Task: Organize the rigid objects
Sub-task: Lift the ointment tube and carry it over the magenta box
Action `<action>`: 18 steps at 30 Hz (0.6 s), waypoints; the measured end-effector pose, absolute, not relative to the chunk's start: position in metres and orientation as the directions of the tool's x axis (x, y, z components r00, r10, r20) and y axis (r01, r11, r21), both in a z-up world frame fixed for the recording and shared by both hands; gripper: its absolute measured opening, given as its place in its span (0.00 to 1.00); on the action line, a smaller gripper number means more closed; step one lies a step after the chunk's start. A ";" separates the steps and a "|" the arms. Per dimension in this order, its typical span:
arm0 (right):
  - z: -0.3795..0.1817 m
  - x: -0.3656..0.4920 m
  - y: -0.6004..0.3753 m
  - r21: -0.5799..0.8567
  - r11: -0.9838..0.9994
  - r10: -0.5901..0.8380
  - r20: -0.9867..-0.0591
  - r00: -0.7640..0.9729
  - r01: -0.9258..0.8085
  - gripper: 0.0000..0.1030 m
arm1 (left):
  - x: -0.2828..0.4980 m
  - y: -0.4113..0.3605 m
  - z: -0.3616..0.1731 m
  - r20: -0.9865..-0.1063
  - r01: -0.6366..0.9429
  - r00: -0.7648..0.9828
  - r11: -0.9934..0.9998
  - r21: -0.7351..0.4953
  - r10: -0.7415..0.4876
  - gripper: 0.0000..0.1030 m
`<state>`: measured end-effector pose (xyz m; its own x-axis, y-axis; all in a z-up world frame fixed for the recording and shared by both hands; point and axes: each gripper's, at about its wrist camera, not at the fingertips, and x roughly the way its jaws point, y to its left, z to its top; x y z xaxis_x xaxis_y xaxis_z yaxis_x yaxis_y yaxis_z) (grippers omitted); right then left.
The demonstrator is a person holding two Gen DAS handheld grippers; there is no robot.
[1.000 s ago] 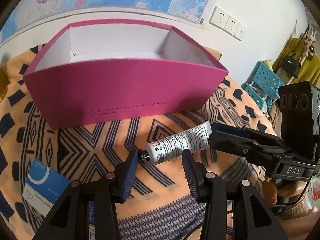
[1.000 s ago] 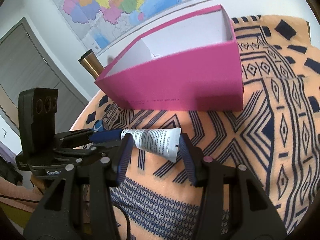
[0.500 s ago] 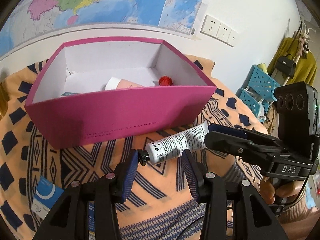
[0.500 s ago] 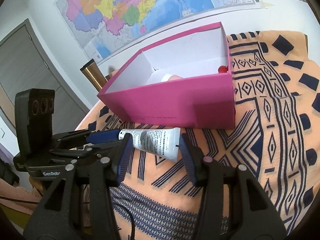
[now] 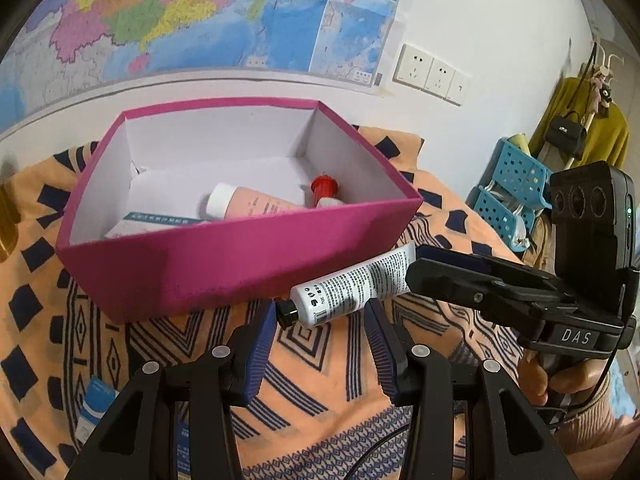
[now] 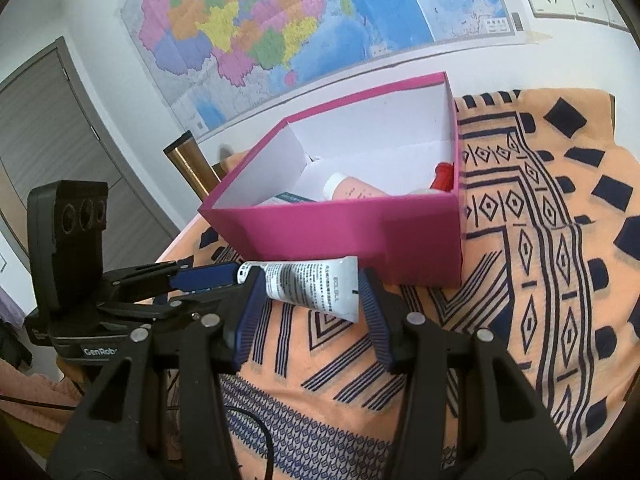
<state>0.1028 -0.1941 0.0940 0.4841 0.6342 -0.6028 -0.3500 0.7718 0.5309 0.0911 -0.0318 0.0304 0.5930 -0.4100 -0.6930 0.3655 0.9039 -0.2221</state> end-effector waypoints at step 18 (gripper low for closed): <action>0.104 0.112 -0.195 0.513 0.775 0.630 -0.587 0.508 -0.369 0.50 | 0.099 -0.035 0.042 -0.674 0.369 0.623 0.909 -0.193 -0.397 0.44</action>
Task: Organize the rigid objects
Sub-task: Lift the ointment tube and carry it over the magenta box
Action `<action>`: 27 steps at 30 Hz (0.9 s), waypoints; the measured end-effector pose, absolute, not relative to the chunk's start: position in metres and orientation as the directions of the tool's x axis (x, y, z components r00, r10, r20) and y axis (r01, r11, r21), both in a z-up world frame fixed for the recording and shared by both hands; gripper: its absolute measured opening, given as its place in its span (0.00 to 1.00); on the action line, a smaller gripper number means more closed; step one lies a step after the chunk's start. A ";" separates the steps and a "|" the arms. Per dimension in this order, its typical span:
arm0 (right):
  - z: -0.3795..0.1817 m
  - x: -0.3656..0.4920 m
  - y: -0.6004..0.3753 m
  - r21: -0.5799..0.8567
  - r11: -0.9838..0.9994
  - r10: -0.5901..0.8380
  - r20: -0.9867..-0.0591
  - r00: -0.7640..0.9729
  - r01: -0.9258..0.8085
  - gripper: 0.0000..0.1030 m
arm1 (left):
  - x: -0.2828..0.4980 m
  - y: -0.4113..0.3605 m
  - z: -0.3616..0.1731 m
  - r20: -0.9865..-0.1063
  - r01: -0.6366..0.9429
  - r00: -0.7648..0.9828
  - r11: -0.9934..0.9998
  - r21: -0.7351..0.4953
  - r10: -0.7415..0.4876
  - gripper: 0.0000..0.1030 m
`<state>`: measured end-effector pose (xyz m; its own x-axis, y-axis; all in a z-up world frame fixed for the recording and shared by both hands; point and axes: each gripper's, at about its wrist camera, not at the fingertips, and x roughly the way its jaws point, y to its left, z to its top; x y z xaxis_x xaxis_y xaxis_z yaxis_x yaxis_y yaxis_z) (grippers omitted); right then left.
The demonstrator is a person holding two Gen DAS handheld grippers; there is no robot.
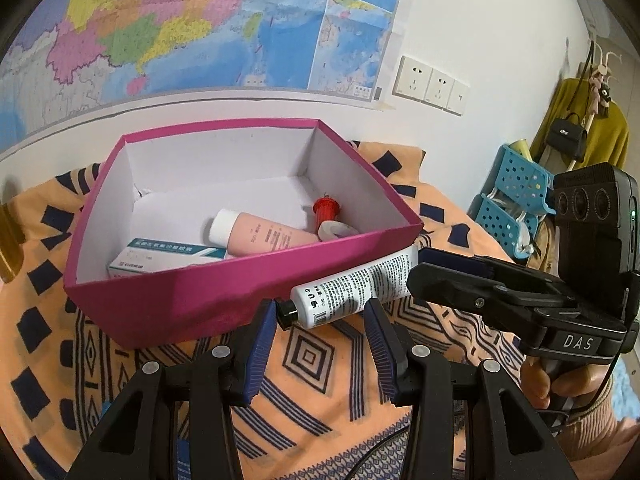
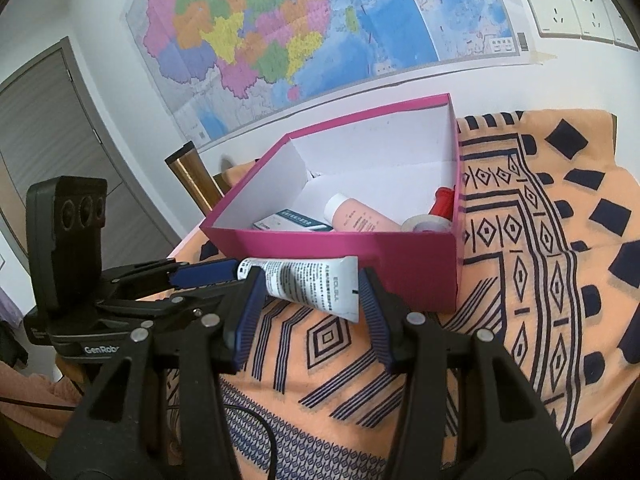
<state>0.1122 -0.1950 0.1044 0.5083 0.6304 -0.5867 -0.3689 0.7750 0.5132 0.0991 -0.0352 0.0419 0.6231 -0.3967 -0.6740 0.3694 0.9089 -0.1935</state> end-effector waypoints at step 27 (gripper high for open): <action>0.116 0.126 -0.196 0.498 0.776 0.629 -0.567 0.532 -0.387 0.50 | 0.112 -0.036 0.054 -0.648 0.359 0.659 0.917 -0.174 -0.381 0.44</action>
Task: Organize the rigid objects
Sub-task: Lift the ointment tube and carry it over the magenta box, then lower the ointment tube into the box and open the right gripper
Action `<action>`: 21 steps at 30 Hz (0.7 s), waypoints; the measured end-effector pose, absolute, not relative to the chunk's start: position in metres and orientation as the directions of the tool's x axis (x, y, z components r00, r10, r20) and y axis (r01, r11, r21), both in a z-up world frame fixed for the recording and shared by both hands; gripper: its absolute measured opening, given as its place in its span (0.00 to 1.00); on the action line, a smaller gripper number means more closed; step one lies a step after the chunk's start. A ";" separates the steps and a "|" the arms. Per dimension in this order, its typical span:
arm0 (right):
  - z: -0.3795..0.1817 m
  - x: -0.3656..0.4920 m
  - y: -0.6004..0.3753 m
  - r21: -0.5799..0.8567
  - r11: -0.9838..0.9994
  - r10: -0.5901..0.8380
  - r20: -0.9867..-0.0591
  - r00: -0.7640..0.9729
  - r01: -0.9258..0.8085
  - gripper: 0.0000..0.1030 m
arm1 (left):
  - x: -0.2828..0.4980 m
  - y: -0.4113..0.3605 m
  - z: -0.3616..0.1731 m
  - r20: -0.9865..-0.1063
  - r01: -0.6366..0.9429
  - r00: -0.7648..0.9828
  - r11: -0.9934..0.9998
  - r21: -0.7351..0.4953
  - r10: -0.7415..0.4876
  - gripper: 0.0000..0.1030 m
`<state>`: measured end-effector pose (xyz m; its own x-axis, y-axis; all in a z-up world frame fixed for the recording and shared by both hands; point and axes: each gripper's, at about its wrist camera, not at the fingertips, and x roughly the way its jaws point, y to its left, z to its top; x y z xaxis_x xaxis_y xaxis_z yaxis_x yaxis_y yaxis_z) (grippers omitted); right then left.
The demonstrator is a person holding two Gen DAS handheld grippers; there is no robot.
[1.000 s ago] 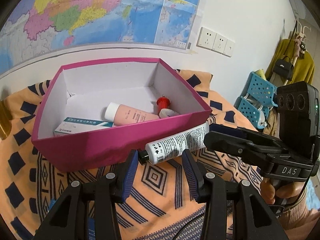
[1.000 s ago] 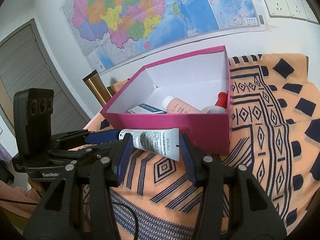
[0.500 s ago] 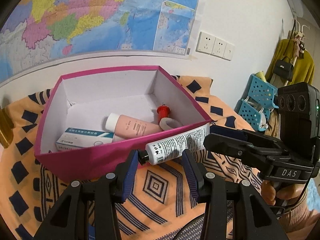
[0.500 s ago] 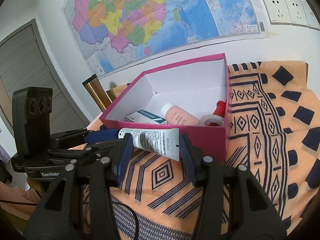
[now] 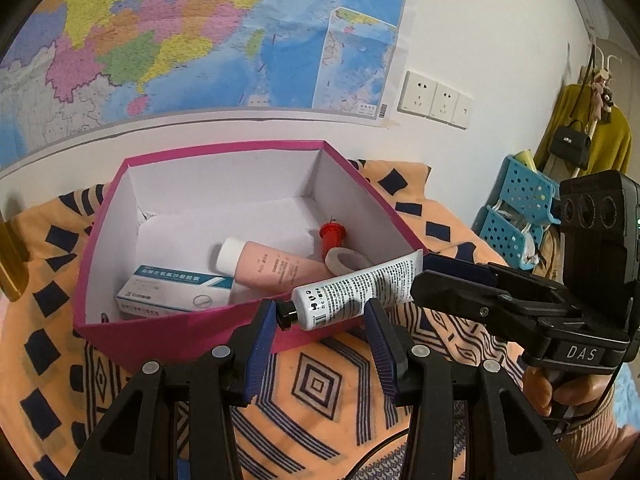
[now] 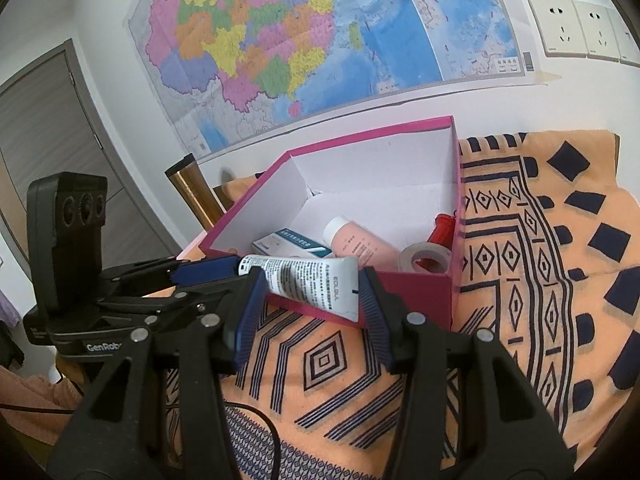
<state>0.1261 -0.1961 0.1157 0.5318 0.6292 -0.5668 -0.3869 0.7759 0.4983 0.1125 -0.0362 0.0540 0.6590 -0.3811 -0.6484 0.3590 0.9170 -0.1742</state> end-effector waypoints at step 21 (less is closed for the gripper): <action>0.119 0.143 -0.192 0.487 0.779 0.625 -0.563 0.540 -0.394 0.50 | 0.132 -0.035 0.059 -0.644 0.340 0.676 0.927 -0.161 -0.359 0.44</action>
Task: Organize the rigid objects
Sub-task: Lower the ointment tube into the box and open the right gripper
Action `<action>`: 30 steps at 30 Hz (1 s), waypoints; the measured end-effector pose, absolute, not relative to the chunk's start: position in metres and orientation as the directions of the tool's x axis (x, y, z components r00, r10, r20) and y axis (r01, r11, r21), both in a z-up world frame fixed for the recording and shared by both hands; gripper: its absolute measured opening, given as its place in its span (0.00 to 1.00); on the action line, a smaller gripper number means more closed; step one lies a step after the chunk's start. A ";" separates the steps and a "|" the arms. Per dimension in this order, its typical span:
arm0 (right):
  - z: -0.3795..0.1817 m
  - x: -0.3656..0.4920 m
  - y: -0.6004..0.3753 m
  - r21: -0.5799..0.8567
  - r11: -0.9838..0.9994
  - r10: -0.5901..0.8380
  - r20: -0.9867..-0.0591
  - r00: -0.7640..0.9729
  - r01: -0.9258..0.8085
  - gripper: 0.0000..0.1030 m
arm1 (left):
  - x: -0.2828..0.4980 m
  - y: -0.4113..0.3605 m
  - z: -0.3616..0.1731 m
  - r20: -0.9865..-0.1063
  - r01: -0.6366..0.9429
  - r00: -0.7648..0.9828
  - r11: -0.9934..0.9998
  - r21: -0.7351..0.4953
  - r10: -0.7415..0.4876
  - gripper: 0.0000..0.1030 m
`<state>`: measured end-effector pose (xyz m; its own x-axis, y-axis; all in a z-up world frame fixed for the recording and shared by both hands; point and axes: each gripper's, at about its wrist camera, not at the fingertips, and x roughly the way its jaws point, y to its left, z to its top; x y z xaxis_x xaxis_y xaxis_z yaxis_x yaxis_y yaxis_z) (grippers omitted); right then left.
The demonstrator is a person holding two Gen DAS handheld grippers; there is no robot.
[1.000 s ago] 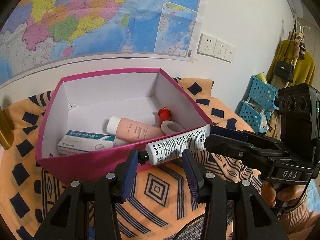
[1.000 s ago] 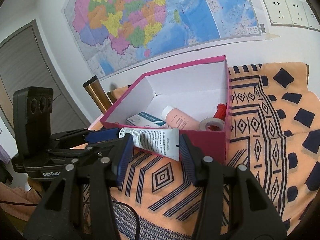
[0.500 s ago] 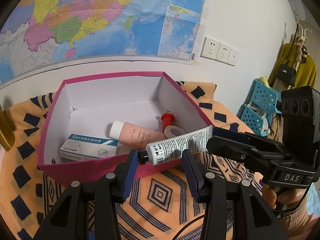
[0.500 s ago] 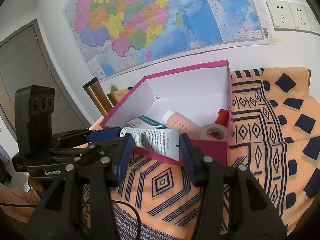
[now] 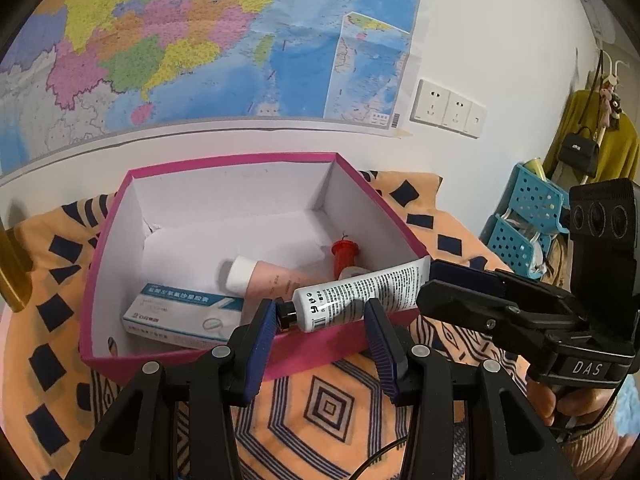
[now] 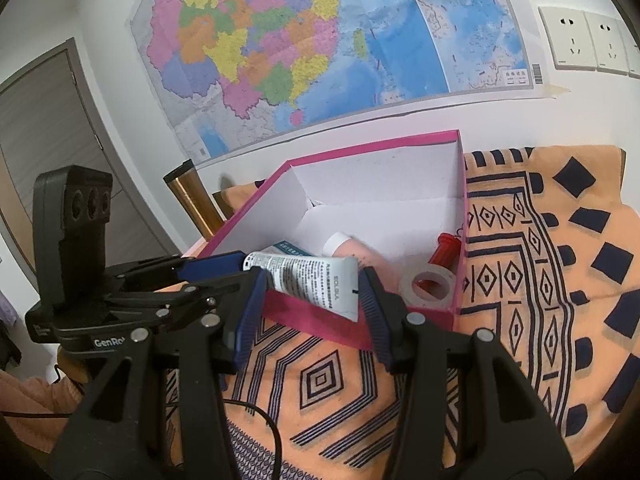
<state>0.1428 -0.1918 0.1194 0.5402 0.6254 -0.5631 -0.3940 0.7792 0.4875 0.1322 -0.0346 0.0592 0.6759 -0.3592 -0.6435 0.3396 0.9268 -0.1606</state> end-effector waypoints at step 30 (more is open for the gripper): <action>0.103 0.171 -0.190 0.475 0.801 0.598 -0.600 0.531 -0.365 0.50 | 0.168 -0.034 0.043 -0.685 0.314 0.634 0.929 -0.196 -0.358 0.44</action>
